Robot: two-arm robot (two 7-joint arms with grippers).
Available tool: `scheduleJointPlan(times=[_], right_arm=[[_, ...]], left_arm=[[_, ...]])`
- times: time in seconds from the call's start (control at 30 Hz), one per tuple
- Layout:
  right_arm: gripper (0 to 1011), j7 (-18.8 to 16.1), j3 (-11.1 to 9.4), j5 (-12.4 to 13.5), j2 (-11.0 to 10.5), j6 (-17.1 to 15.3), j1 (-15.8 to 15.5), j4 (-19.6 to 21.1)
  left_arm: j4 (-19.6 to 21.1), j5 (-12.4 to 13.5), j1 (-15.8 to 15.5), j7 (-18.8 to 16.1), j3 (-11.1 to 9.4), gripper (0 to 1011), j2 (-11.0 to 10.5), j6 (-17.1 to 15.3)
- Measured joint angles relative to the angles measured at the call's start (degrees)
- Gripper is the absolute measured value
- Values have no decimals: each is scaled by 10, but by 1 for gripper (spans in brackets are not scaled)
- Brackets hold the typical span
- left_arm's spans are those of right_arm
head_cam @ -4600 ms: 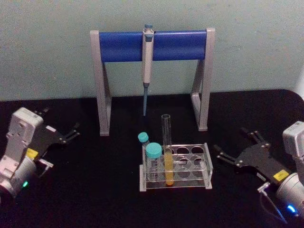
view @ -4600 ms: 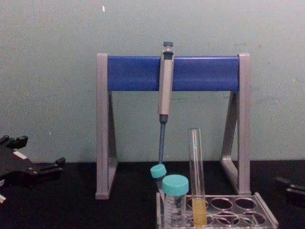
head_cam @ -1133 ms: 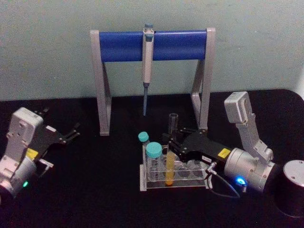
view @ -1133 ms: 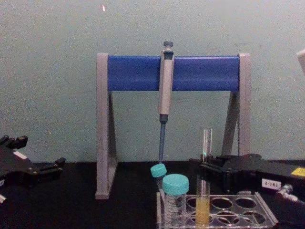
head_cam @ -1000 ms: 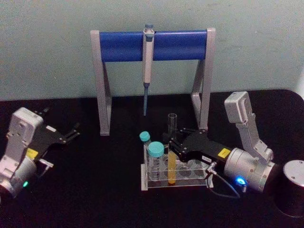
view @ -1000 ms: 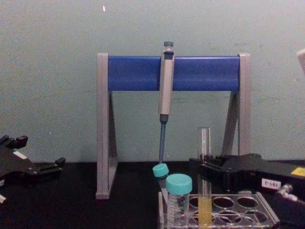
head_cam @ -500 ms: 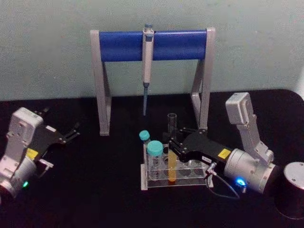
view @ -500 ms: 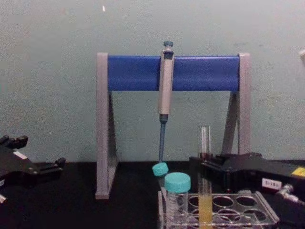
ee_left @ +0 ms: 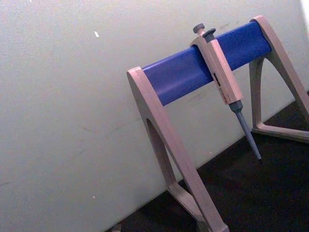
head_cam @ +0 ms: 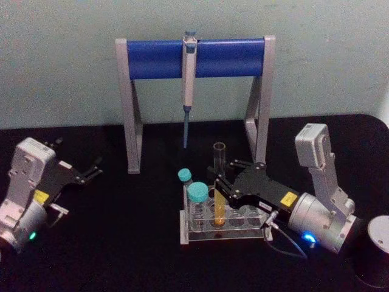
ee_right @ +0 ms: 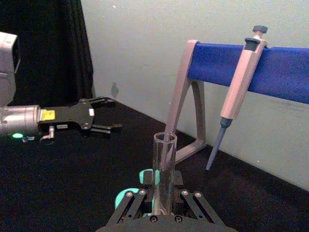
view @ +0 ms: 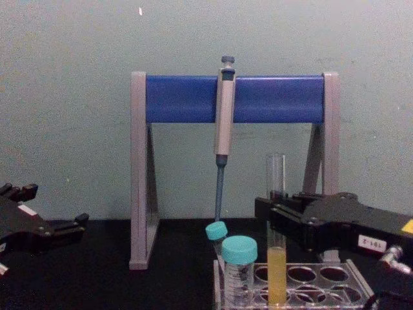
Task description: Pick up the test tube from the test tube rack, shake it, then place it back into the test tube rack.
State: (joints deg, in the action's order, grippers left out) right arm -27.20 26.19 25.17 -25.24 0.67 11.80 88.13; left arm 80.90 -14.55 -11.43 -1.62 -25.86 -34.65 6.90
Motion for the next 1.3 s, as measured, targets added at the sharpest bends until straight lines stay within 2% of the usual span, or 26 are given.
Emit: scheduleJointPlan(times=[0.53, 0.83, 1.07, 1.3], right_arm=[[241, -8, -13, 0, -7, 6, -16, 34], [242, -4, -30, 14, -10, 3, -15, 63], [242, 8, -42, 22, -8, -8, 2, 70], [242, 27, -48, 21, 8, -22, 37, 41]], left_arm=[[0, 0, 0, 0, 0, 1001, 0, 0], [0, 0, 0, 0, 0, 1001, 0, 0], [0, 0, 0, 0, 0, 1001, 0, 0], [0, 0, 0, 0, 0, 1001, 0, 0]])
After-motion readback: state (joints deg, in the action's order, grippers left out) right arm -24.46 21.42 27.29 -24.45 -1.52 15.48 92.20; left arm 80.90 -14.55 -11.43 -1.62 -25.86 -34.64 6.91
